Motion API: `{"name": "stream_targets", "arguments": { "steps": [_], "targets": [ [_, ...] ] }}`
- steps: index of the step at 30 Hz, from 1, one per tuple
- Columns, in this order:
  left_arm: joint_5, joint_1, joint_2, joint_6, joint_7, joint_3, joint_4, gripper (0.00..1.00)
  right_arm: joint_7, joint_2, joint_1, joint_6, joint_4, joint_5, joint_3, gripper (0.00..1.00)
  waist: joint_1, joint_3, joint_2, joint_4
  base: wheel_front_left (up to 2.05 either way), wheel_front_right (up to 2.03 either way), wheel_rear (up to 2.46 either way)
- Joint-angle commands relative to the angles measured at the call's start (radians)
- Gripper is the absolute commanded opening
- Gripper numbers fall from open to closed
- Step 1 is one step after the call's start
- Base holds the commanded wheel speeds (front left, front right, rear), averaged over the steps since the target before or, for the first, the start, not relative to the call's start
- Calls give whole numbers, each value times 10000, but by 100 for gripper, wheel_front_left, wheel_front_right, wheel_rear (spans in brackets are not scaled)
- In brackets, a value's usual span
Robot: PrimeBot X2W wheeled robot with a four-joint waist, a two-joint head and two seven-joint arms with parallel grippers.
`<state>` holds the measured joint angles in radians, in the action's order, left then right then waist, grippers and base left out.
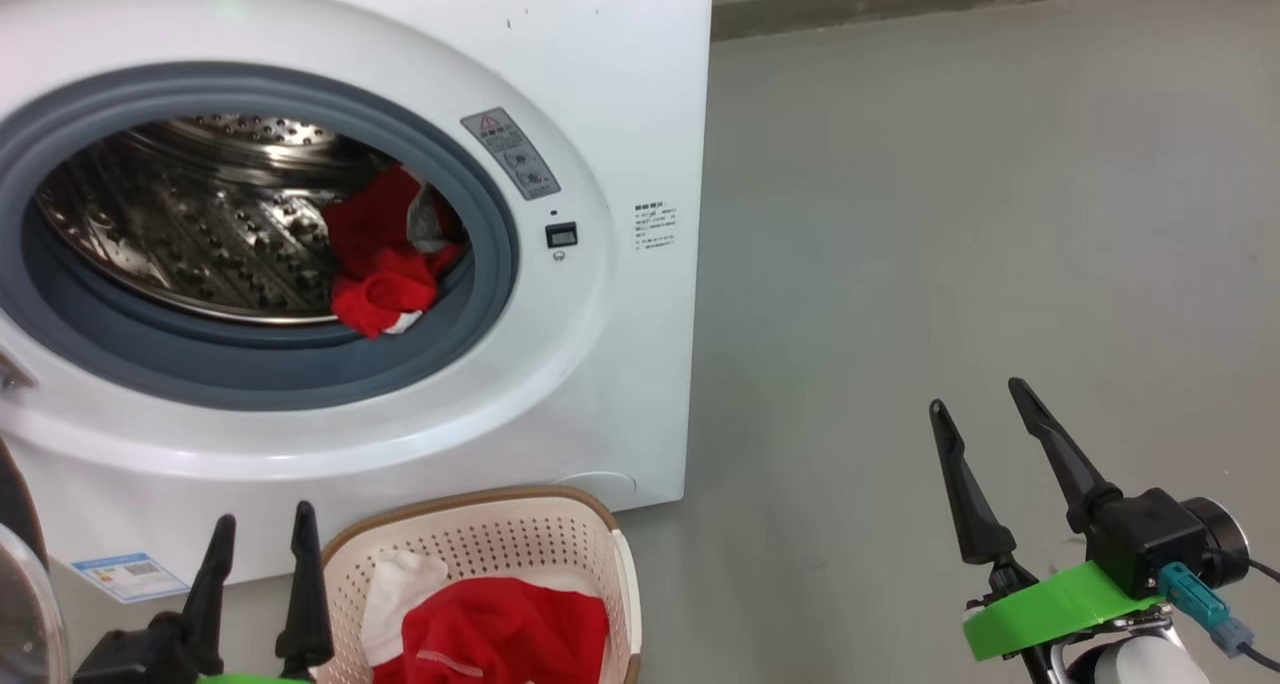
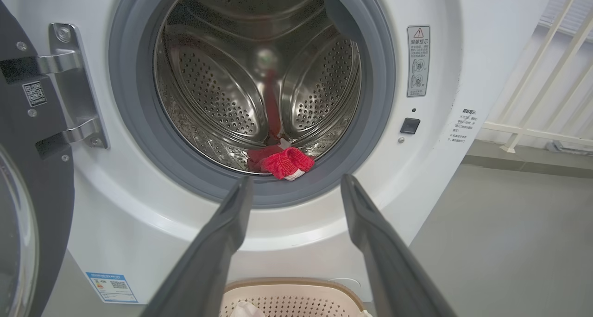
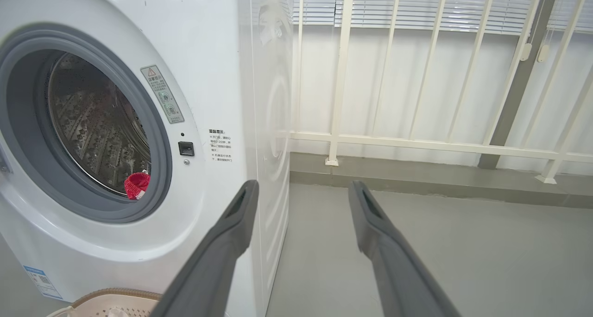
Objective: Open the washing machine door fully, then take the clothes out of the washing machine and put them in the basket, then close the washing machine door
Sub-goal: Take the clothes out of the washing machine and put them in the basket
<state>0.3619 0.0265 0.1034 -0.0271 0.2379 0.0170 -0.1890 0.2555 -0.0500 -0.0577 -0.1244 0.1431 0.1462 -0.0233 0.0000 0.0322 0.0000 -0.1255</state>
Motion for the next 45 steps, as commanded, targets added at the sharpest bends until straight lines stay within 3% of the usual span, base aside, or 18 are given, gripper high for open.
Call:
{"name": "stream_targets", "arguments": {
  "steps": [1, 25, 45],
  "targets": [
    [-198, 33, 233, -92, 15, 348, 374, 100, 63, -3, -76, -63, -318, -90, -209, 100, 0, -146, 0, -25, 0, 0, 0],
    [-213, -922, 234, -562, -185, 252, 1271, 100, 63, -3, 287, -63, -386, -339, -322, 100, 0, -614, 0, 112, 0, 0, 0],
    [-132, -879, 245, -703, -297, 75, 1409, 100, 63, -20, 197, -63, -386, -389, -474, 100, 0, -328, 0, 116, 0, 0, 0]
  ]
}}
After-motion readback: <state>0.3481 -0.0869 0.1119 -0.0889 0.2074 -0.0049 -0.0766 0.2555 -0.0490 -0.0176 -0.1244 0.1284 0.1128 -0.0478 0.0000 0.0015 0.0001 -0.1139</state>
